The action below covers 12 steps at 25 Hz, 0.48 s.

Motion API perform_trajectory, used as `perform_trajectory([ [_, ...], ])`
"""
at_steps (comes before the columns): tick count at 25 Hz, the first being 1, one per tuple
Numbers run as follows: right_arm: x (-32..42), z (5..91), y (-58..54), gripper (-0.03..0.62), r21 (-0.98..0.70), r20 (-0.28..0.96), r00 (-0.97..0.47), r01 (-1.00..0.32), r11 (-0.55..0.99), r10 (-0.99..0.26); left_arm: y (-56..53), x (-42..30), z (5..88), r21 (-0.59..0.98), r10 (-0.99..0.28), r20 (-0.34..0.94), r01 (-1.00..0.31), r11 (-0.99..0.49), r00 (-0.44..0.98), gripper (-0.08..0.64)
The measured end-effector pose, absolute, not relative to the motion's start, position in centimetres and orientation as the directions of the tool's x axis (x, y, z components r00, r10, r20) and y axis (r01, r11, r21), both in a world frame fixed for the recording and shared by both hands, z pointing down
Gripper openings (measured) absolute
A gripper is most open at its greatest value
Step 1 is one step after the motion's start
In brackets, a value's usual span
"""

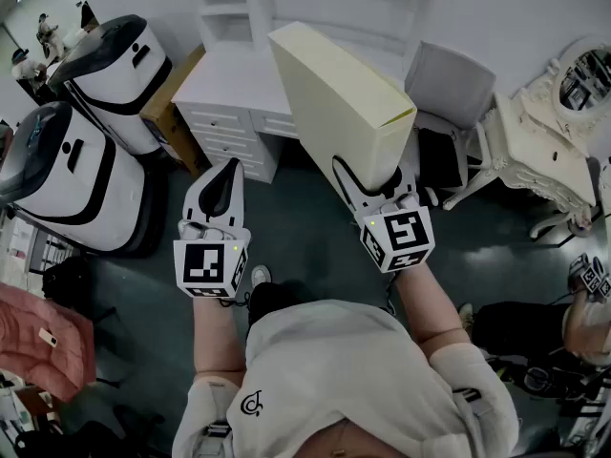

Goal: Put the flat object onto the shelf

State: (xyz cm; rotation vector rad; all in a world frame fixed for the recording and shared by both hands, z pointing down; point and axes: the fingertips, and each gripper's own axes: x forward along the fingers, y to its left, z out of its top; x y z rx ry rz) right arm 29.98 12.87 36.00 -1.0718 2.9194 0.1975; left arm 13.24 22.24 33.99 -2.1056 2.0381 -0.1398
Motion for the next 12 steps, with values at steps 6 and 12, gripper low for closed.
perform_trajectory([
  [6,30.47,36.26,12.63,0.279,0.095,-0.063,-0.758,-0.652,0.752,-0.649,22.20,13.78,33.96,-0.217,-0.996,-0.072,-0.976,-0.032,0.049,0.014],
  [12,30.02,36.25,12.81,0.279,0.104,-0.071,-0.768,-0.640,0.761,-0.637,22.08,13.62,34.03,-0.216,-0.997,-0.068,-0.976,-0.029,0.044,0.014],
])
